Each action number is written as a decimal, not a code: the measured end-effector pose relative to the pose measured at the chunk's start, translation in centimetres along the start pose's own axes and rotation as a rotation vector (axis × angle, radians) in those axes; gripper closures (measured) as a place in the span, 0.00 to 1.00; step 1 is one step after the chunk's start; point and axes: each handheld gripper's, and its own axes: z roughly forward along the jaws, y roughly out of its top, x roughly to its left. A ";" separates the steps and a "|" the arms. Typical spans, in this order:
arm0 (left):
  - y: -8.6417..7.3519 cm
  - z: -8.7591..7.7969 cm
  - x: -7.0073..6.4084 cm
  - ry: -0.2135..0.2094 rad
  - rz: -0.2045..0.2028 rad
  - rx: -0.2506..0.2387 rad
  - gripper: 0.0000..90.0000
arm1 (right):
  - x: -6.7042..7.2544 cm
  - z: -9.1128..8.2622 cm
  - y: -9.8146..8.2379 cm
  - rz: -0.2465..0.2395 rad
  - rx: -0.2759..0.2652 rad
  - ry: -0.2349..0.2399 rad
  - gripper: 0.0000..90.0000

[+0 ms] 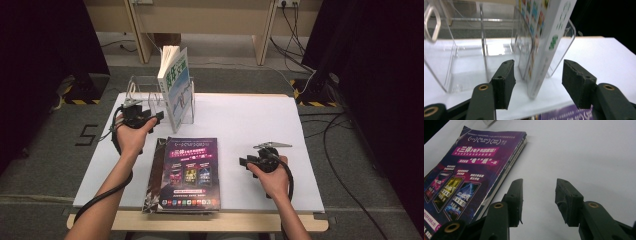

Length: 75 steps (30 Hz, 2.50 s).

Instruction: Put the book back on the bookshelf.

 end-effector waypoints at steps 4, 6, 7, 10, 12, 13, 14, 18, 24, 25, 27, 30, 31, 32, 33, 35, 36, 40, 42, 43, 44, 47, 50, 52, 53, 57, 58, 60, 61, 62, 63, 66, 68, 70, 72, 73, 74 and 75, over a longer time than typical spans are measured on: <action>-1.4 -0.4 0.4 -0.019 -0.015 0.040 0.49 | 0.6 0.3 0.5 0.000 0.004 0.001 0.66; -2.1 -0.5 0.5 -0.033 -0.017 0.061 0.50 | 1.0 0.5 0.7 -0.002 0.010 0.004 0.67; -2.5 -0.6 0.6 -0.042 -0.018 0.073 0.51 | 1.1 0.7 0.8 -0.005 0.012 0.007 0.67; -3.6 -0.8 0.7 -0.062 -0.034 0.101 0.53 | 1.8 1.3 1.2 -0.004 0.020 0.010 0.67; -4.3 -0.8 0.9 -0.072 -0.046 0.122 0.54 | 2.1 1.9 1.5 -0.009 0.035 0.017 0.67; -4.7 -0.9 0.9 -0.076 -0.050 0.130 0.54 | 2.3 2.2 1.6 -0.012 0.040 0.020 0.67; -5.1 -0.9 1.0 -0.080 -0.053 0.139 0.55 | 2.5 2.5 1.7 -0.021 0.046 0.021 0.67; -6.7 -1.0 0.8 -0.113 -0.072 0.179 0.59 | 3.2 3.6 2.1 -0.033 0.065 0.027 0.67; -8.4 -0.9 0.4 -0.146 -0.054 0.219 0.59 | 3.9 5.3 2.6 -0.019 0.104 0.025 0.67; -8.4 -0.9 0.4 -0.146 -0.054 0.219 0.59 | 3.9 5.3 2.6 -0.019 0.104 0.025 0.67; -8.7 -0.9 0.3 -0.151 -0.058 0.229 0.60 | 4.0 5.6 2.8 -0.026 0.110 0.020 0.67; -9.2 -0.9 0.2 -0.153 -0.059 0.241 0.62 | 4.2 6.2 3.2 -0.025 0.119 0.020 0.67; -9.3 -0.8 0.2 -0.156 -0.060 0.248 0.63 | 4.3 6.3 3.4 -0.030 0.123 0.018 0.67; -9.4 -0.8 0.1 -0.163 -0.062 0.254 0.65 | 4.3 6.7 3.6 -0.036 0.129 0.015 0.67; -9.5 -0.8 0.0 -0.164 -0.058 0.260 0.65 | 4.3 6.7 3.6 -0.036 0.129 0.015 0.67; -9.7 -0.7 -0.1 -0.162 -0.055 0.267 0.66 | 4.3 7.0 3.8 -0.037 0.135 0.015 0.67; -9.8 -0.7 -0.2 -0.163 -0.056 0.271 0.67 | 4.3 7.1 3.9 -0.034 0.137 0.010 0.67; -9.9 -0.6 -0.2 -0.160 -0.066 0.282 0.69 | 4.3 7.7 4.1 -0.027 0.145 0.016 0.68; -9.9 -0.6 -0.2 -0.158 -0.070 0.292 0.69 | 4.2 8.0 4.1 -0.018 0.152 0.019 0.69; -10.0 -0.5 -0.2 -0.160 -0.073 0.292 0.70 | 4.2 8.1 4.0 -0.012 0.153 0.020 0.69; -10.0 -0.5 -0.2 -0.159 -0.072 0.293 0.70 | 4.2 8.2 4.0 0.005 0.154 0.029 0.70; -10.1 -0.3 -0.3 -0.161 -0.072 0.296 0.72 | 4.3 8.4 4.1 0.006 0.154 0.041 0.72; -10.1 -0.2 -0.5 -0.156 -0.063 0.307 0.75 | 4.4 8.5 4.1 0.010 0.157 0.045 0.73; -10.2 -0.1 -0.5 -0.158 -0.067 0.318 0.77 | 4.5 8.5 4.2 0.006 0.160 0.048 0.75; -10.2 -0.1 -0.6 -0.156 -0.070 0.322 0.80 | 4.6 8.6 4.2 0.006 0.162 0.045 0.76; -10.3 0.1 -0.6 -0.155 -0.084 0.327 0.80 | 4.6 8.4 4.2 0.007 0.168 0.042 0.80; -10.3 0.1 -0.6 -0.155 -0.084 0.327 0.80 | 4.6 8.4 4.2 0.007 0.168 0.042 0.80; -10.3 0.1 -0.6 -0.151 -0.078 0.329 0.80 | 4.6 8.3 4.2 0.009 0.167 0.043 0.82; -10.3 0.1 -0.6 -0.150 -0.076 0.330 0.80 | 4.7 8.3 4.2 0.003 0.165 0.035 0.83; -10.3 0.2 -0.7 -0.148 -0.074 0.330 0.80 | 4.7 8.3 4.2 0.003 0.165 0.035 0.83; -10.3 0.2 -0.7 -0.147 -0.072 0.330 0.80 | 4.8 8.2 4.1 -0.001 0.166 0.033 0.84; -10.3 0.2 -0.8 -0.139 -0.064 0.330 0.81 | 5.0 8.0 4.1 -0.013 0.176 0.031 0.87; -10.2 0.2 -0.9 -0.131 -0.057 0.332 0.82 | 5.0 8.0 4.0 -0.014 0.175 0.028 0.87; -10.1 0.2 -0.9 -0.123 -0.049 0.337 0.85 | 5.1 7.9 4.0 -0.022 0.176 0.026 0.88; -10.0 0.2 -0.8 -0.124 -0.058 0.343 0.87 | 5.2 7.8 3.9 -0.028 0.180 0.020 0.89; -10.0 0.2 -0.8 -0.123 -0.066 0.341 0.87 | 5.3 7.8 3.9 -0.033 0.182 0.020 0.90; -10.0 0.2 -0.8 -0.121 -0.066 0.342 0.87 | 5.3 7.7 3.9 -0.031 0.185 0.019 0.90; -10.0 0.2 -0.8 -0.119 -0.065 0.343 0.87 | 5.4 7.7 3.9 -0.029 0.186 0.015 0.91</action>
